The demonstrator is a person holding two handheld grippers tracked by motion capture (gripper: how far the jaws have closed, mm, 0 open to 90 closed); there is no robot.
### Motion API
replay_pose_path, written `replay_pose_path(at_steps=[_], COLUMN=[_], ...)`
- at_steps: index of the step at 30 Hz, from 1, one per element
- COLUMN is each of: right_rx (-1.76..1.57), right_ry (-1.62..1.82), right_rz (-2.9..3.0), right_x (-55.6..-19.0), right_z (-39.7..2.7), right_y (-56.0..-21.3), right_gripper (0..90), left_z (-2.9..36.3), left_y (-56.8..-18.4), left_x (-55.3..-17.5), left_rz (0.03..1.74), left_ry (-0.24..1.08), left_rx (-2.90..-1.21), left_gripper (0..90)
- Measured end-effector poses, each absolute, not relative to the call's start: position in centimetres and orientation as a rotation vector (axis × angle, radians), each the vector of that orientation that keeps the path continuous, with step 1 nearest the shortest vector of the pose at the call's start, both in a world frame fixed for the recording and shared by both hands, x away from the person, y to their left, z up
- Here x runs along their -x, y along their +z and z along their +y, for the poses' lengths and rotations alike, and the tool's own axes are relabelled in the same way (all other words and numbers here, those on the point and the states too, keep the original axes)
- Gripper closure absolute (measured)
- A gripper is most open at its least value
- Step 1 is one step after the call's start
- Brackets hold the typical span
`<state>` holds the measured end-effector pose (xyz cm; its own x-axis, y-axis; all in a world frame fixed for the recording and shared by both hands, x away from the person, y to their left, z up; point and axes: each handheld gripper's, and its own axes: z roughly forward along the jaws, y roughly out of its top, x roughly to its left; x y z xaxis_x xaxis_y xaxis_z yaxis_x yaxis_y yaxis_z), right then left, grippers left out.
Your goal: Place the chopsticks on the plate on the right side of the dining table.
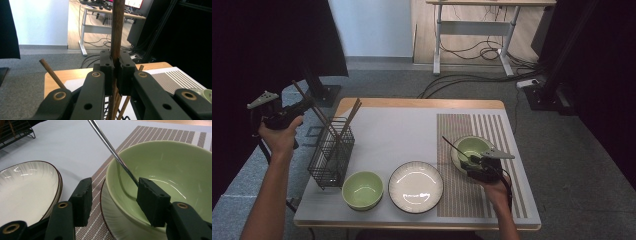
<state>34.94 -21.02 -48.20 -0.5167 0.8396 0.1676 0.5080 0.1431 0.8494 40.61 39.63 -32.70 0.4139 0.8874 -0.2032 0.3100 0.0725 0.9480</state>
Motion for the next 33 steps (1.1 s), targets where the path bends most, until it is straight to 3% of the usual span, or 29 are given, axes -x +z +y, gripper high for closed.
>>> replay_pose_path(at_steps=[33], right_rx=[-1.299], right_ry=[1.308], right_rz=[2.088], right_x=[-35.1], right_z=[-21.1], right_y=[-48.4], right_gripper=[46.2], left_z=[37.9], left_y=[-29.3], left_x=[-39.0], left_rz=[1.029], left_ry=[0.643], left_rx=[-1.425], left_gripper=[84.3])
